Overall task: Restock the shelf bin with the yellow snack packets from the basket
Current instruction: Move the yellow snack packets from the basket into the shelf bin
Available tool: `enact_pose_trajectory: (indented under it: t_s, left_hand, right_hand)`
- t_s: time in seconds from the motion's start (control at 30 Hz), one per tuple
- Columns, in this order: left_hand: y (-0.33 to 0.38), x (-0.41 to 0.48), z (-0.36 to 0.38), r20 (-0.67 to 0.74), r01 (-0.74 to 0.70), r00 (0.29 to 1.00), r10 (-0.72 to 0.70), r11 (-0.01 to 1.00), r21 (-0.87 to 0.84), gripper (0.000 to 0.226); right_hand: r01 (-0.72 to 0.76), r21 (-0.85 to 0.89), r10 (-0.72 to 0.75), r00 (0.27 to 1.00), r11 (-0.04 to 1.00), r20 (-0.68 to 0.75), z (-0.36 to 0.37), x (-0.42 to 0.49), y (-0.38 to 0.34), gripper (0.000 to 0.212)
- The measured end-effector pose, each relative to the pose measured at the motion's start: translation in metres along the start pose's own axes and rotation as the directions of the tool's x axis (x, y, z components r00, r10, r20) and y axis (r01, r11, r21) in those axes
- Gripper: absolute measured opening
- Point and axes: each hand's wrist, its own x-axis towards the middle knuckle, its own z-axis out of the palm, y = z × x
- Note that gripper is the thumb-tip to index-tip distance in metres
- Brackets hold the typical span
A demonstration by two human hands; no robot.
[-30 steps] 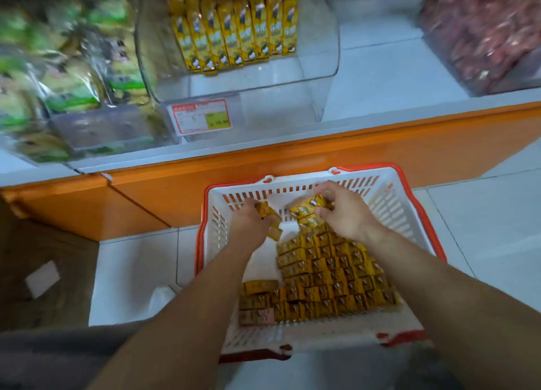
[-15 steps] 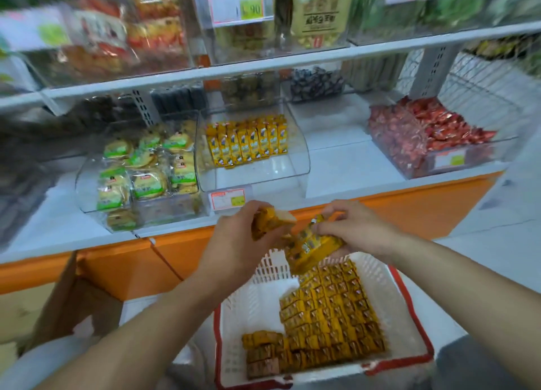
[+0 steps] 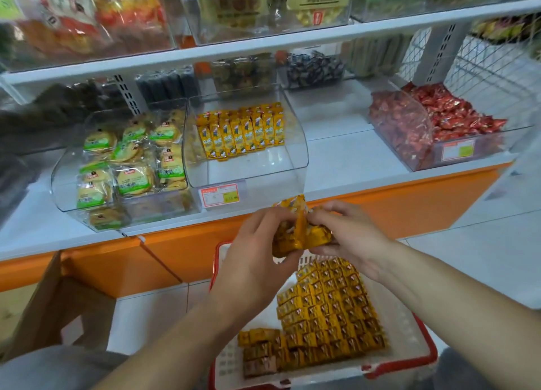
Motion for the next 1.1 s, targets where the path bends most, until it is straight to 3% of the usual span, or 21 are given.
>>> enact_pose_trajectory:
  t_s: [0.13, 0.3, 0.4, 0.5, 0.57, 0.77, 0.87, 0.97, 1.03, 1.1]
  left_hand:
    - [-0.001, 0.01, 0.007, -0.079, 0.11, 0.99, -0.12, 0.986, -0.122, 0.025]
    - [-0.016, 0.024, 0.004, -0.125, 0.294, 0.94, -0.316, 0.941, -0.169, 0.022]
    - [-0.023, 0.026, 0.004, -0.075, 0.424, 0.886, -0.458, 0.864, -0.27, 0.039]
    - [-0.026, 0.027, 0.0, 0.057, 0.576, 0.797, -0.602, 0.727, -0.374, 0.082]
    - [-0.028, 0.027, -0.003, 0.099, 0.614, 0.772, -0.628, 0.696, -0.372, 0.089]
    - [-0.031, 0.028, -0.013, 0.031, 0.594, 0.786, -0.617, 0.741, -0.315, 0.073]
    - [-0.039, 0.033, -0.023, 0.036, 0.661, 0.718, -0.695, 0.666, -0.345, 0.064]
    - [-0.041, 0.036, -0.034, 0.115, 0.692, 0.667, -0.737, 0.555, -0.461, 0.035]
    - [-0.042, 0.037, -0.039, 0.121, 0.655, 0.701, -0.703, 0.567, -0.499, 0.02]
    - [-0.042, 0.039, -0.043, 0.15, 0.61, 0.741, -0.655, 0.563, -0.557, 0.022]
  right_hand:
    - [0.053, -0.043, -0.055, 0.997, 0.998, -0.054, 0.004, 0.006, 0.002, 0.025]
    - [0.16, -0.199, -0.161, 0.987, 0.967, 0.008, 0.013, 0.005, 0.003, 0.029]
    - [0.213, -0.272, -0.215, 0.976, 0.938, 0.021, 0.017, 0.004, 0.001, 0.026]
    - [0.246, -0.309, -0.247, 0.968, 0.918, 0.036, 0.019, 0.003, -0.002, 0.026]
    - [0.254, -0.281, -0.249, 0.967, 0.926, 0.053, 0.02, 0.002, -0.002, 0.024]
    - [0.232, -0.157, -0.226, 0.972, 0.96, 0.057, 0.016, 0.002, 0.0, 0.024]
    - [0.205, -0.092, -0.199, 0.978, 0.974, 0.068, 0.009, 0.005, -0.006, 0.024]
    - [0.184, -0.096, -0.17, 0.976, 0.978, 0.139, 0.0, 0.005, -0.013, 0.025]
    - [0.208, -0.152, -0.175, 0.963, 0.966, 0.207, -0.006, 0.005, -0.018, 0.027]
    - [0.235, -0.208, -0.172, 0.944, 0.949, 0.282, -0.011, 0.004, -0.023, 0.028]
